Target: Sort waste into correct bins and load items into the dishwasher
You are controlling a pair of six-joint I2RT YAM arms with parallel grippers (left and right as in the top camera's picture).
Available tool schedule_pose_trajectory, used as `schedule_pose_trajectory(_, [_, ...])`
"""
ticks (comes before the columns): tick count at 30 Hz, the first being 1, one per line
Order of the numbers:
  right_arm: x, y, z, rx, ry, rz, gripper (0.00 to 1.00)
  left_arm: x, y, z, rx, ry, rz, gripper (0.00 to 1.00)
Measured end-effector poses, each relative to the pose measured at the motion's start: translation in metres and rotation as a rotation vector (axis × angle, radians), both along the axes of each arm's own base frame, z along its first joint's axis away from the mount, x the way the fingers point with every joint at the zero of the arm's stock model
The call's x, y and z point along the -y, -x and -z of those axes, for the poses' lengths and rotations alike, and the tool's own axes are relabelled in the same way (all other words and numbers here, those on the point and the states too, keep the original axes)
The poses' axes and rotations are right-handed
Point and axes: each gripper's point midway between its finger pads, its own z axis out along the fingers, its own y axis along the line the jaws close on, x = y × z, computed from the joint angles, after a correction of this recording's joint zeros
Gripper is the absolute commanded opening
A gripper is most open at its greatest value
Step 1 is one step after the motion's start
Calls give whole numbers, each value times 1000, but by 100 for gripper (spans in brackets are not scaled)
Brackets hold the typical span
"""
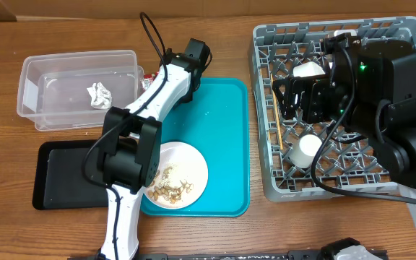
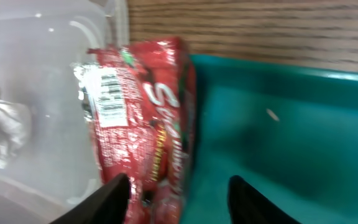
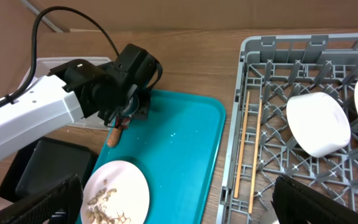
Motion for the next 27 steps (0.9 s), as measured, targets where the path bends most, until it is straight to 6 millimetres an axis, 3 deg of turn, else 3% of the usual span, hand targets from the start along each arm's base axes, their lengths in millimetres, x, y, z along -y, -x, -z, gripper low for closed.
schedule_pose_trajectory(2, [0, 0, 0, 0, 0, 0, 100, -3, -3, -1, 16, -3, -13, 35])
schedule_pose_trajectory(13, [0, 0, 0, 0, 0, 0, 100, -19, -17, 0, 55, 49, -53, 21])
schedule_pose_trajectory(16, [0, 0, 0, 0, 0, 0, 100, -19, -18, 5, 27, 97, -30, 4])
schedule_pose_trajectory(23, [0, 0, 0, 0, 0, 0, 100, -3, -11, 13, -73, 173, 98, 4])
schedule_pose_trajectory(27, [0, 0, 0, 1, 0, 0, 100, 8, 1, 7, -146, 179, 156, 4])
